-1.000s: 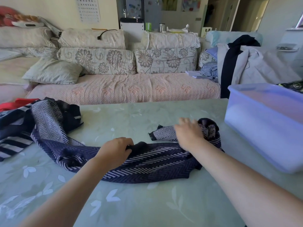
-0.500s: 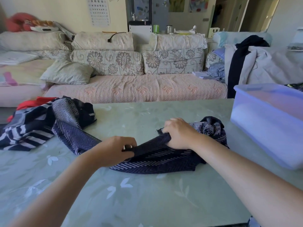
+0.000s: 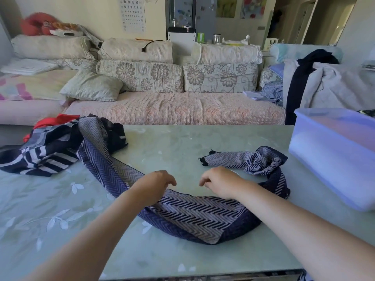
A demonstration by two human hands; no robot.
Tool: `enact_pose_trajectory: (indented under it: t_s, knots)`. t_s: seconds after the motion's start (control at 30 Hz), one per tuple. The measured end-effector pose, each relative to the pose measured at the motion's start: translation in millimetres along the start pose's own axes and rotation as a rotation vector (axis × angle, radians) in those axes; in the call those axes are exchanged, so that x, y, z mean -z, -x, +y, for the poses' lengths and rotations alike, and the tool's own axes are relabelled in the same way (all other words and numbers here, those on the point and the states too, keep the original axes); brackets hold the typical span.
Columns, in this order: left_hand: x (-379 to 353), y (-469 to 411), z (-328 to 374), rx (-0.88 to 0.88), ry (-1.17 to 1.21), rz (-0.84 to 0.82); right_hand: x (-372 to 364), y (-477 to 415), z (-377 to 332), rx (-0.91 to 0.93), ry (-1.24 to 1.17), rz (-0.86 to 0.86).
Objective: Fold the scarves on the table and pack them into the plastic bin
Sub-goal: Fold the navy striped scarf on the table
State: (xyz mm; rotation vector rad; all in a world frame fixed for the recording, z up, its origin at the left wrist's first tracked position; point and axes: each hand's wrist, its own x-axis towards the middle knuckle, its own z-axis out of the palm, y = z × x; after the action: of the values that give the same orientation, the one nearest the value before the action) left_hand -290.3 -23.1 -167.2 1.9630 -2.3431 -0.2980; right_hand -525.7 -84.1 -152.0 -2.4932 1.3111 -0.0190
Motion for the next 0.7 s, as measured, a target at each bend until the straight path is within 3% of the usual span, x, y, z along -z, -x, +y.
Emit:
enact_pose_trajectory:
  t_s: [0.13, 0.27, 0.33, 0.47, 0.57, 0.7]
  knots:
    - [-10, -15, -5, -0.001, -0.142, -0.098, -8, -10, 5, -0.027, 0.078, -0.099]
    - [-13, -29, -5, -0.012, -0.245, -0.068, -10, -18, 3, -0.048, 0.043, -0.213]
    - [-11, -35, -7, 0.021, -0.195, 0.012, -10, -22, 5, -0.036, -0.007, -0.257]
    - [7, -49, -9, 0.130, 0.111, 0.408, 1, -30, 10, -0.068, -0.011, -0.272]
    - [15, -60, -14, 0.259, 0.315, 0.527, 13, -37, 15, -0.149, -0.145, -0.165]
    - [8, -69, -20, 0.246, 0.582, 0.484, 26, -43, 23, -0.308, -0.442, 0.170]
